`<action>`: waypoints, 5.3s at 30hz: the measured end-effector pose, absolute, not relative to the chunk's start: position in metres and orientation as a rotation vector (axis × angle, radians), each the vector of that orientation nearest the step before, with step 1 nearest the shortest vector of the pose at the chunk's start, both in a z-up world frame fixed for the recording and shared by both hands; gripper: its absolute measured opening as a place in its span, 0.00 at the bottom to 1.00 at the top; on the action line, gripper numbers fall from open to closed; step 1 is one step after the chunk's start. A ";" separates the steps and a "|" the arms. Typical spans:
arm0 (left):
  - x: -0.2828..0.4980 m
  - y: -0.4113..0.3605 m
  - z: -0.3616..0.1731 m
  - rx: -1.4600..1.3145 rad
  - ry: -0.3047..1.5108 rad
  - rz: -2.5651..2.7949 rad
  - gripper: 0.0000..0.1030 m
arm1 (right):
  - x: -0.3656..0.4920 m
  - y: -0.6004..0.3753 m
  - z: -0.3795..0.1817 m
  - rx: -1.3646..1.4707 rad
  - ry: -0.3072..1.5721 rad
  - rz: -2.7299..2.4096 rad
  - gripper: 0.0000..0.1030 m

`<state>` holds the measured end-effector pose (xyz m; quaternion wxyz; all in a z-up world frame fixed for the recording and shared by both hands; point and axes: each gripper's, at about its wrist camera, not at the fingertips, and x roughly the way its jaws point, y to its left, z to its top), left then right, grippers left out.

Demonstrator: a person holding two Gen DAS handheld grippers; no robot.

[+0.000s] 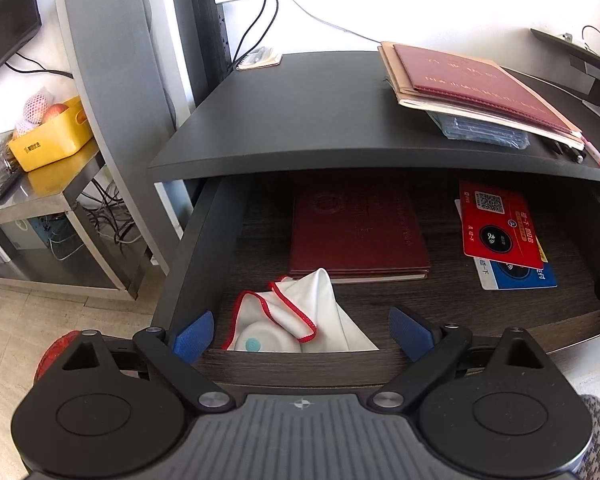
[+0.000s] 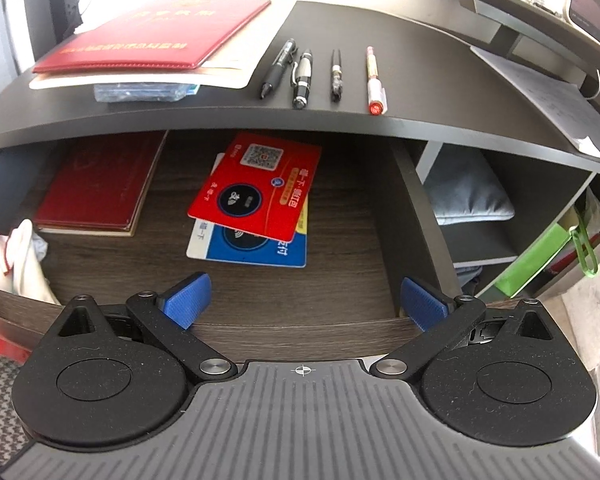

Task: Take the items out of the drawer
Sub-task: 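Release the knob with the left gripper and bring the right gripper over the drawer, then lower the right gripper onto the edge of the dark red booklet, then close the right gripper on the booklet edge and tilt it up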

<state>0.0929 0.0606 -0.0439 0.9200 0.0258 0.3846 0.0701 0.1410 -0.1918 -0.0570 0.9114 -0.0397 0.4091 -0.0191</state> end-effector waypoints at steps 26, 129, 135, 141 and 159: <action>0.050 0.059 -0.044 0.057 0.837 0.094 0.91 | 0.088 -0.196 -0.062 -0.076 0.949 -0.014 0.99; 0.219 0.127 -0.113 -0.388 1.177 0.052 0.74 | 0.256 -0.122 -0.145 0.602 1.198 0.361 0.40; 0.222 0.140 -0.114 -0.479 1.148 0.042 0.72 | 0.256 -0.122 -0.145 0.605 1.194 0.369 0.41; 0.207 0.139 -0.092 -0.525 1.062 0.020 0.71 | 0.257 -0.121 -0.147 0.614 1.204 0.392 0.44; 0.200 0.145 -0.093 -0.856 0.860 -0.056 0.71 | 0.243 -0.189 -0.150 1.081 0.947 0.379 0.51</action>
